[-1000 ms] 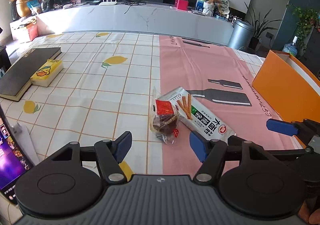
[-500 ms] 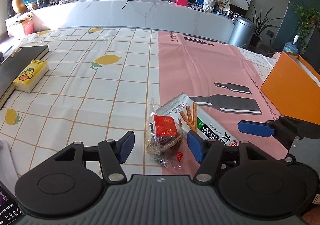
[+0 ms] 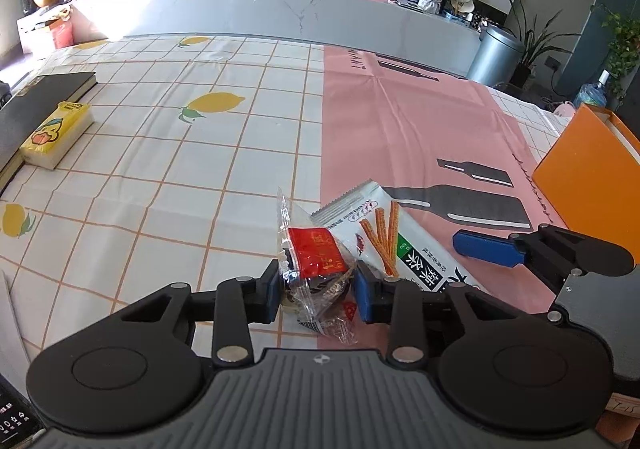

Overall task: Organize snacks
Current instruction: 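Grasp the small red candy bag with the left tool while the right tool grasps the white breadstick packet, then carry both packets into the orange box and open both tools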

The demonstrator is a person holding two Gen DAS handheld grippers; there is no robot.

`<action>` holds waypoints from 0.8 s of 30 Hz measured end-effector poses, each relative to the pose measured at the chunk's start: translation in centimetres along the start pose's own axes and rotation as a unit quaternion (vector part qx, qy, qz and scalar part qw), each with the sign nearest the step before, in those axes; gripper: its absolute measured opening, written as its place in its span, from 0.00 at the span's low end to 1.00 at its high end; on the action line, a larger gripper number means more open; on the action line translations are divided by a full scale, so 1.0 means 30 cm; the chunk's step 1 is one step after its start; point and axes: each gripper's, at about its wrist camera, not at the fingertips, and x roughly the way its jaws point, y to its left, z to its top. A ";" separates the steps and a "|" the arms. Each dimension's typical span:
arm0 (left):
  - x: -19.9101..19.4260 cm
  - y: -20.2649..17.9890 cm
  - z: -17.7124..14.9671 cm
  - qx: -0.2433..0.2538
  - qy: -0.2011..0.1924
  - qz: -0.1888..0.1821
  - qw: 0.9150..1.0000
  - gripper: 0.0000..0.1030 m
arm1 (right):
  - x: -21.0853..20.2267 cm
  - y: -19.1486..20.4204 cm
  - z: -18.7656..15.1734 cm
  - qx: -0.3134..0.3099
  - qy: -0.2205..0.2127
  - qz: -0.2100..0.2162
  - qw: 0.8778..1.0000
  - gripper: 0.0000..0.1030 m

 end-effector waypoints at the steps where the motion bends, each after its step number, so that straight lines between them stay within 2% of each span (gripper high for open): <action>1: -0.007 0.002 -0.001 -0.002 -0.003 0.001 1.000 0.39 | 0.001 0.003 -0.001 -0.004 -0.002 -0.002 1.000 0.68; 6: -0.023 0.012 0.005 -0.016 0.013 0.012 1.000 0.38 | 0.001 0.014 -0.001 -0.008 -0.006 0.002 1.000 0.61; 13: -0.058 -0.001 -0.004 -0.018 0.015 0.015 1.000 0.38 | -0.008 0.038 -0.004 -0.017 -0.008 -0.004 1.000 0.49; 18: -0.073 -0.029 0.008 -0.012 0.017 0.016 1.000 0.38 | -0.021 0.044 -0.002 -0.022 -0.003 -0.011 1.000 0.45; 24: -0.161 -0.092 0.014 0.011 0.006 0.014 1.000 0.38 | -0.134 0.006 0.008 0.007 -0.010 -0.021 1.000 0.45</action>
